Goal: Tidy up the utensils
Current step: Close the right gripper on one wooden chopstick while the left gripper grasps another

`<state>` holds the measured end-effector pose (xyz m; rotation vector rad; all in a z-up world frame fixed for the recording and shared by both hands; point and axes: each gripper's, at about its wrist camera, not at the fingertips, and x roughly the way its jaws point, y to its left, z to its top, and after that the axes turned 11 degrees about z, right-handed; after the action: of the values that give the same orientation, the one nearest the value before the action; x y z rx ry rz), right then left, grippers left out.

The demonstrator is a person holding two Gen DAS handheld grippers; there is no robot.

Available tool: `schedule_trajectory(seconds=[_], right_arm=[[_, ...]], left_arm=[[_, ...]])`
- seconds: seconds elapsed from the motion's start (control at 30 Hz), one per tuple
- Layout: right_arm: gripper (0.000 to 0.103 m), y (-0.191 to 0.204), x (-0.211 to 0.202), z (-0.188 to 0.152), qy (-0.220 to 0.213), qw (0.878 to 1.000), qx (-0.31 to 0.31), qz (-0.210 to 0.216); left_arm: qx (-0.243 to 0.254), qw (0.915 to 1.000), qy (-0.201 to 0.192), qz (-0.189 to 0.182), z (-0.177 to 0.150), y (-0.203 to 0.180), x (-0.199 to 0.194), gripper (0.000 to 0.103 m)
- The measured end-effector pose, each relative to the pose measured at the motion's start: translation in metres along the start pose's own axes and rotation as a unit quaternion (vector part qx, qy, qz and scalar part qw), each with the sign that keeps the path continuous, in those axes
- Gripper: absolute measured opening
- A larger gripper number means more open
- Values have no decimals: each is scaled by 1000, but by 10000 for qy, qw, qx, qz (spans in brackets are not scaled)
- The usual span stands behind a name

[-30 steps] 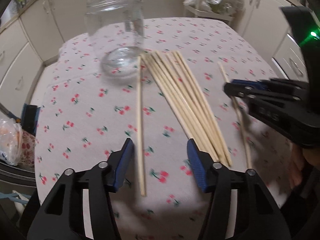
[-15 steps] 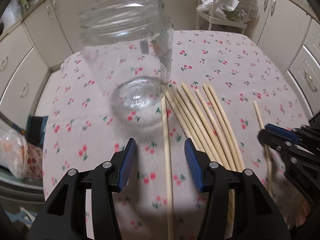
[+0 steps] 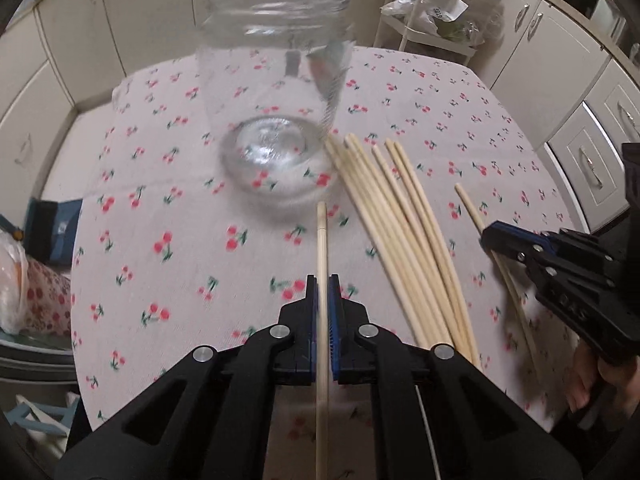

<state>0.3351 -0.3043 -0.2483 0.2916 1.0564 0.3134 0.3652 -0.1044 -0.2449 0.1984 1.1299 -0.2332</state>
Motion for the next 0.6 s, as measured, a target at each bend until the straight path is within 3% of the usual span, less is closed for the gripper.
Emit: schedule_trajectory(seconds=[0.03,0.07,0.13,0.3,0.4,0.53,0.6], right_arm=[[15,0,1,0,19,10000,-12,-29],[28,1,1,0,-11,10000,-19,-61],[37,1,-1,1,-64,9999,-37,-128],[37,-1,-1,4,-90,9997,-79,-231],[31,-1,3,5,-35,9995,-150,-281],[7,5,7,3,-86,9979,-408,-499],[6,3,6,2,-155,9982,-370,-443]], left_arm=[[-34,10000,15,-6,0,3,0,5],[-39,10000,6,30,0,4,1,5],[-28,9999,-51,123,3,4,1,5],[81,9994,-135,324,14,-3,5,9],[149,9985,-162,495,18,-8,11,18],[252,9961,-294,792,18,-16,12,26],[288,9943,-433,927,16,-20,11,26]])
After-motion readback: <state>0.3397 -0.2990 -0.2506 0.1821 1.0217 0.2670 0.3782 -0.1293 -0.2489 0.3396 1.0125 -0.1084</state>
